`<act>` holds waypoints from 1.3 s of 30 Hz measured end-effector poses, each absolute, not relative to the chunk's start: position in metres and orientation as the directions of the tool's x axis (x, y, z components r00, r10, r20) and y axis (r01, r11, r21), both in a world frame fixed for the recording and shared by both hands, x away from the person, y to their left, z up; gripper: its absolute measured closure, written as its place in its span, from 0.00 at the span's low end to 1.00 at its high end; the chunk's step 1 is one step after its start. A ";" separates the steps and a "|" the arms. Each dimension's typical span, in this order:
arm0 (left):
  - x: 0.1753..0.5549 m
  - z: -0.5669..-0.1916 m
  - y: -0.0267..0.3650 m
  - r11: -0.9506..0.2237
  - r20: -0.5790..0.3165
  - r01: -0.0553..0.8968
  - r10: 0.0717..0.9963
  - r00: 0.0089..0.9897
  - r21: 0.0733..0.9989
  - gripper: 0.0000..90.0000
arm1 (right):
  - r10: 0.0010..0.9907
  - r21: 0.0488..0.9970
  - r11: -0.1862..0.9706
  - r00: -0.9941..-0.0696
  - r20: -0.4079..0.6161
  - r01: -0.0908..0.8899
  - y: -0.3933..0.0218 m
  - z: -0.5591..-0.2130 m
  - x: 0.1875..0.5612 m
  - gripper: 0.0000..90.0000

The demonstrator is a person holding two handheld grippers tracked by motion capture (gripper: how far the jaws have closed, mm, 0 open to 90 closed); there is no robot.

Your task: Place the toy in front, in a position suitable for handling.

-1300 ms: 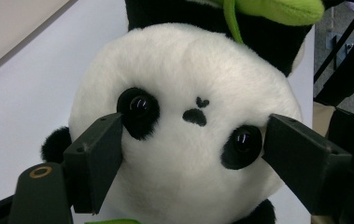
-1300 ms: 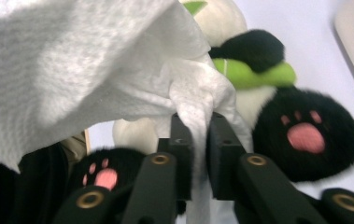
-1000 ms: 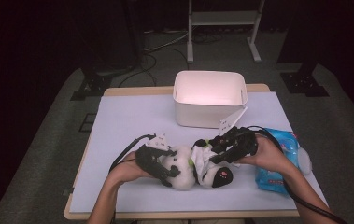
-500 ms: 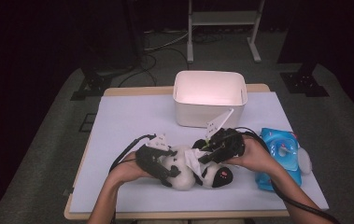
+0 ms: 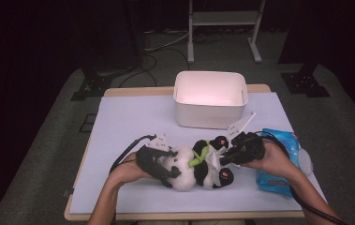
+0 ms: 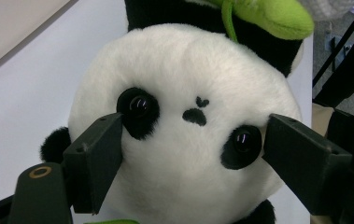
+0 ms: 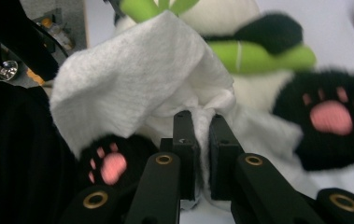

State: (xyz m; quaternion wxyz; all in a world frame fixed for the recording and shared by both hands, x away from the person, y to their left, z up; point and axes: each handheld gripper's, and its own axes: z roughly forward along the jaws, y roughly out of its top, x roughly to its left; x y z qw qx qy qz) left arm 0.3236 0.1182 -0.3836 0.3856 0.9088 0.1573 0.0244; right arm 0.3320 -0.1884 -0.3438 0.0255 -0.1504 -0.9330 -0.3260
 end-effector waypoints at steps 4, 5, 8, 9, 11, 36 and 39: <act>0.324 -0.384 0.118 -0.653 -0.077 0.267 0.304 0.949 0.709 0.22 | 0.292 0.594 0.735 -0.943 0.156 0.326 -0.203 -0.349 0.333 0.93; 0.324 -0.384 0.118 -0.654 -0.076 0.265 0.304 0.950 0.708 0.22 | 0.301 0.589 0.737 -0.941 0.153 0.332 -0.205 -0.351 0.333 0.93; 0.324 -0.384 0.118 -0.654 -0.076 0.266 0.304 0.950 0.709 0.22 | 0.335 0.571 0.738 -0.930 0.151 0.359 -0.213 -0.355 0.336 0.93; 0.324 -0.384 0.118 -0.654 -0.076 0.265 0.303 0.950 0.709 0.22 | 0.348 0.566 0.741 -0.927 0.140 0.363 -0.216 -0.356 0.337 0.93; 0.324 -0.384 0.118 -0.654 -0.077 0.266 0.303 0.950 0.709 0.22 | 0.377 0.561 0.733 -0.916 0.135 0.385 -0.222 -0.357 0.340 0.93; 0.324 -0.384 0.118 -0.655 -0.073 0.264 0.303 0.950 0.708 0.22 | 0.330 0.585 0.755 -0.943 0.051 0.296 -0.163 -0.323 0.366 0.93; 0.323 -0.384 0.119 -0.656 -0.074 0.263 0.301 0.951 0.708 0.22 | 0.310 0.562 0.777 -0.950 0.050 0.283 -0.156 -0.328 0.364 0.93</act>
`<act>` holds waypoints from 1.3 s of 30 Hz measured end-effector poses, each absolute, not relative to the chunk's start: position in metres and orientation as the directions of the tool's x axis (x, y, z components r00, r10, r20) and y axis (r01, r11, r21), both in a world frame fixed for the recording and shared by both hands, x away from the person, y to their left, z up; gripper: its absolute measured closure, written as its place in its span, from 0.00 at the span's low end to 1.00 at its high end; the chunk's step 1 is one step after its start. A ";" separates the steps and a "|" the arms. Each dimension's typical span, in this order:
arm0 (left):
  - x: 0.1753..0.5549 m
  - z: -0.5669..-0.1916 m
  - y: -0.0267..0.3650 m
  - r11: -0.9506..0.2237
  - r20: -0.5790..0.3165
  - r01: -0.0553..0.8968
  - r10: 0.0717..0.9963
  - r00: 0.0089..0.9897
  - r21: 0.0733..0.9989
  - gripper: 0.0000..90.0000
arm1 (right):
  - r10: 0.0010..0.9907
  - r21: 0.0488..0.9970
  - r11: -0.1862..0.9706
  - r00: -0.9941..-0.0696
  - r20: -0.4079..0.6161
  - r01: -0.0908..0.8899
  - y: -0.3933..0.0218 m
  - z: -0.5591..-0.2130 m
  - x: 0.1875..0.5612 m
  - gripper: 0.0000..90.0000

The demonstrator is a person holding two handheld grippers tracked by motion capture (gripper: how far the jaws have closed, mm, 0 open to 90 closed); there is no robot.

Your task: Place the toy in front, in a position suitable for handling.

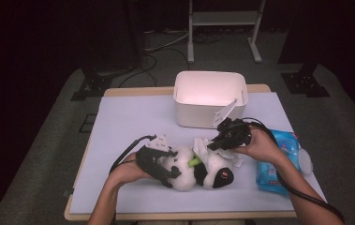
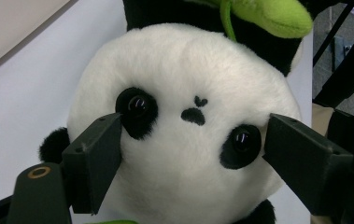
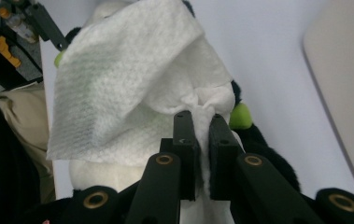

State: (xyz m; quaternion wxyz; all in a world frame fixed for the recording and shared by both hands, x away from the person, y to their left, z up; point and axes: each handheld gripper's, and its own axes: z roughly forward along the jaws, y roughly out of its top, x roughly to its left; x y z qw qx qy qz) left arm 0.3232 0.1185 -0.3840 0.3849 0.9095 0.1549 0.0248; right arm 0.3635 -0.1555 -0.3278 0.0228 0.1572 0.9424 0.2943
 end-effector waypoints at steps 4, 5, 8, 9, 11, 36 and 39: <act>0.323 -0.384 0.119 -0.656 -0.073 0.260 0.299 0.951 0.709 0.22 | 0.296 0.564 0.779 -0.954 0.053 0.273 -0.160 -0.330 0.358 0.93; 0.323 -0.384 0.118 -0.655 -0.073 0.261 0.300 0.951 0.709 0.22 | 0.295 0.561 0.781 -0.954 0.055 0.274 -0.162 -0.331 0.356 0.93; 0.323 -0.384 0.118 -0.656 -0.077 0.264 0.301 0.951 0.707 0.22 | 0.284 0.553 0.788 -0.957 0.064 0.271 -0.168 -0.331 0.351 0.92; 0.323 -0.384 0.118 -0.656 -0.075 0.263 0.301 0.951 0.707 0.22 | 0.282 0.552 0.788 -0.957 0.068 0.272 -0.169 -0.332 0.349 0.91; 0.323 -0.384 0.118 -0.655 -0.077 0.266 0.302 0.950 0.707 0.22 | 0.276 0.558 0.786 -0.959 0.070 0.267 -0.170 -0.332 0.346 0.87; 0.323 -0.385 0.118 -0.653 -0.080 0.269 0.305 0.949 0.707 0.22 | 0.217 0.615 0.764 -0.975 0.043 0.197 -0.127 -0.336 0.330 0.76; 0.323 -0.385 0.118 -0.651 -0.080 0.269 0.305 0.949 0.709 0.22 | 0.216 0.615 0.763 -0.975 0.049 0.200 -0.129 -0.335 0.330 0.81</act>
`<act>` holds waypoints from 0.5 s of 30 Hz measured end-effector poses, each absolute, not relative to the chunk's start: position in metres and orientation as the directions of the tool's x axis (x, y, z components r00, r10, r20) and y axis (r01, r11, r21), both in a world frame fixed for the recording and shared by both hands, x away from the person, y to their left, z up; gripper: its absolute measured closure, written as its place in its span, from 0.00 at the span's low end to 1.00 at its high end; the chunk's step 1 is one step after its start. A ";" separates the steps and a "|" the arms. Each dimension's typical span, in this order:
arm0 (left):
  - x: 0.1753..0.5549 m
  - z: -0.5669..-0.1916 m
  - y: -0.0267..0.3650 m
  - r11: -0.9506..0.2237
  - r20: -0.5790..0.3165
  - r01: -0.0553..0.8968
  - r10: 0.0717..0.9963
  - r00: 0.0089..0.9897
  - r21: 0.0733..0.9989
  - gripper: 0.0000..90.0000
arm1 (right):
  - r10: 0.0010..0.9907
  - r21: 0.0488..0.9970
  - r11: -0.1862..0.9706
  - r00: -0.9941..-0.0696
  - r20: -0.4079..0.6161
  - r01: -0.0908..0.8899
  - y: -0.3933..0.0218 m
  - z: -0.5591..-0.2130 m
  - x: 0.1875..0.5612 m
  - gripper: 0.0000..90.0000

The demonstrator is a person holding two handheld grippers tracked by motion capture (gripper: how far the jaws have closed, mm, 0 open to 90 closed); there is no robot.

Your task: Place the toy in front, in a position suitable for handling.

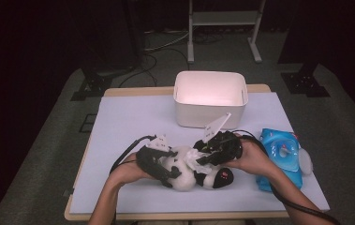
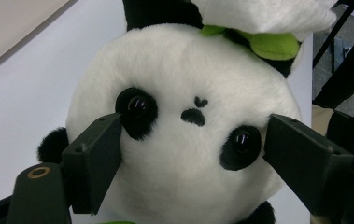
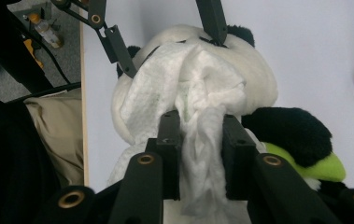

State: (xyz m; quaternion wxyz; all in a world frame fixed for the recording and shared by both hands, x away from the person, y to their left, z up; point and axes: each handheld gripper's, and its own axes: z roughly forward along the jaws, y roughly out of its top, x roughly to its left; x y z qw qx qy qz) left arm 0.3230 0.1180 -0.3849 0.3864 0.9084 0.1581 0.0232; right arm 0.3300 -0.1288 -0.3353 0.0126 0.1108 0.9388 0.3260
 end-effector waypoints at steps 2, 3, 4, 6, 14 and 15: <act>0.323 -0.385 0.118 -0.649 -0.081 0.269 0.305 0.949 0.711 0.22 | 0.214 0.615 0.765 -0.976 0.038 0.191 -0.131 -0.334 0.328 0.83; 0.323 -0.385 0.119 -0.646 -0.084 0.271 0.306 0.948 0.713 0.22 | 0.219 0.614 0.764 -0.975 0.038 0.195 -0.132 -0.333 0.327 0.84; 0.323 -0.385 0.119 -0.645 -0.085 0.272 0.306 0.948 0.714 0.22 | 0.216 0.615 0.765 -0.976 0.030 0.188 -0.134 -0.333 0.326 0.85; 0.323 -0.385 0.119 -0.648 -0.082 0.270 0.305 0.949 0.712 0.22 | 0.217 0.615 0.766 -0.976 0.031 0.190 -0.139 -0.331 0.325 0.87; 0.323 -0.385 0.119 -0.647 -0.081 0.269 0.305 0.949 0.713 0.22 | 0.245 0.612 0.757 -0.968 0.057 0.228 -0.167 -0.334 0.321 0.92; 0.323 -0.385 0.119 -0.646 -0.082 0.270 0.306 0.949 0.714 0.22 | 0.255 0.608 0.758 -0.965 0.058 0.237 -0.170 -0.334 0.321 0.92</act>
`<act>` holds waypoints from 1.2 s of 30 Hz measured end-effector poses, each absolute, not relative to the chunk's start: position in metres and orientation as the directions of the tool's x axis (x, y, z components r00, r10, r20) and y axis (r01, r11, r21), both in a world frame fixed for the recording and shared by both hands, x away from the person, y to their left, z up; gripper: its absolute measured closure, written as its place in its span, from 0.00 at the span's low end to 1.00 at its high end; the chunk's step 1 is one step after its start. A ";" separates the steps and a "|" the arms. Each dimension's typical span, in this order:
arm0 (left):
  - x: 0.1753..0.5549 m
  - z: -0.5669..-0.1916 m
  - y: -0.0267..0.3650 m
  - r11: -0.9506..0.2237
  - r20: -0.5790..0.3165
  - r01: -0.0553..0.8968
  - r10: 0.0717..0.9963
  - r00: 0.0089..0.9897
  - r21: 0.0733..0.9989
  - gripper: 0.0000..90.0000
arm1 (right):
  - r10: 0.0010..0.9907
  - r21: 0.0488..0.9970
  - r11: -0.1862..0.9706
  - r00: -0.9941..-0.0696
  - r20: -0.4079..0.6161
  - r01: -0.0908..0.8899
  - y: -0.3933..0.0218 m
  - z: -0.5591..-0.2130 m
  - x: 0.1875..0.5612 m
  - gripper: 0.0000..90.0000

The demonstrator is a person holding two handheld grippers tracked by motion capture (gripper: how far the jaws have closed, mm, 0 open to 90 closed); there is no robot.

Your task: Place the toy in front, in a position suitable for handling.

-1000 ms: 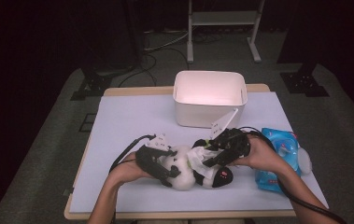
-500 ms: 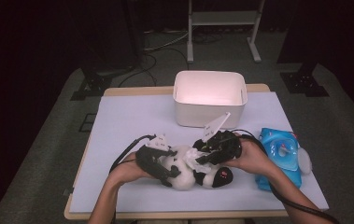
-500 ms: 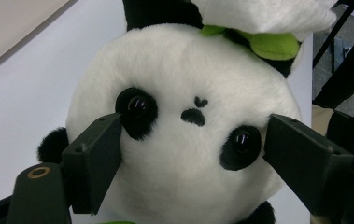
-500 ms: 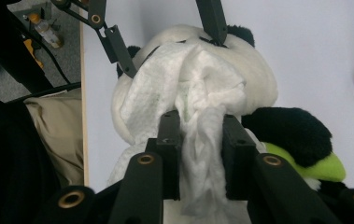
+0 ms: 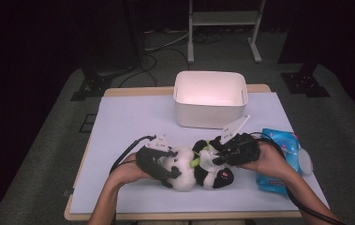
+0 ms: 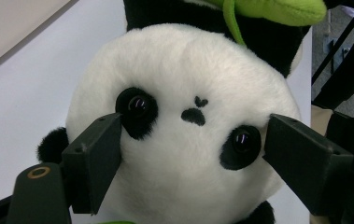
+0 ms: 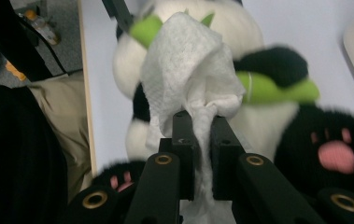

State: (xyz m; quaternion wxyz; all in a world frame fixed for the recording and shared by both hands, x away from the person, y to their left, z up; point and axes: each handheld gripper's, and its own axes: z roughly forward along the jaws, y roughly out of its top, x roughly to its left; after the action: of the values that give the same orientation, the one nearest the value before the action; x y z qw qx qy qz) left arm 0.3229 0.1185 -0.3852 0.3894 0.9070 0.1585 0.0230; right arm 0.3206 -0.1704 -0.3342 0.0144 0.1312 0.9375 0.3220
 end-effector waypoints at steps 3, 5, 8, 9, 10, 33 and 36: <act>0.323 -0.385 0.119 -0.649 -0.081 0.269 0.304 0.949 0.711 0.22 | 0.269 0.588 0.767 -0.961 0.066 0.255 -0.183 -0.338 0.320 0.92; 0.324 -0.385 0.119 -0.649 -0.082 0.268 0.303 0.950 0.712 0.22 | 0.281 0.575 0.772 -0.957 0.072 0.270 -0.191 -0.342 0.320 0.93; 0.323 -0.385 0.119 -0.651 -0.079 0.267 0.303 0.950 0.711 0.22 | 0.306 0.562 0.771 -0.948 0.085 0.299 -0.204 -0.346 0.322 0.93; 0.323 -0.385 0.119 -0.651 -0.079 0.267 0.304 0.949 0.711 0.22 | 0.310 0.556 0.774 -0.947 0.084 0.303 -0.206 -0.347 0.323 0.93; 0.323 -0.385 0.119 -0.651 -0.078 0.266 0.303 0.950 0.711 0.22 | 0.320 0.549 0.775 -0.943 0.087 0.313 -0.209 -0.348 0.323 0.93; 0.323 -0.385 0.118 -0.653 -0.080 0.267 0.302 0.950 0.708 0.21 | 0.240 0.587 0.773 -0.968 0.076 0.238 -0.162 -0.334 0.331 0.85; 0.323 -0.385 0.118 -0.654 -0.079 0.267 0.302 0.950 0.708 0.21 | 0.215 0.591 0.777 -0.974 0.074 0.217 -0.152 -0.333 0.329 0.76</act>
State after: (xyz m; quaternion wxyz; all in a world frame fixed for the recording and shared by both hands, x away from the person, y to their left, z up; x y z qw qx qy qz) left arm 0.3228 0.1183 -0.3845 0.3855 0.9091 0.1564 0.0229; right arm 0.3290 -0.1523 -0.3334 -0.0014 0.1146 0.9426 0.3135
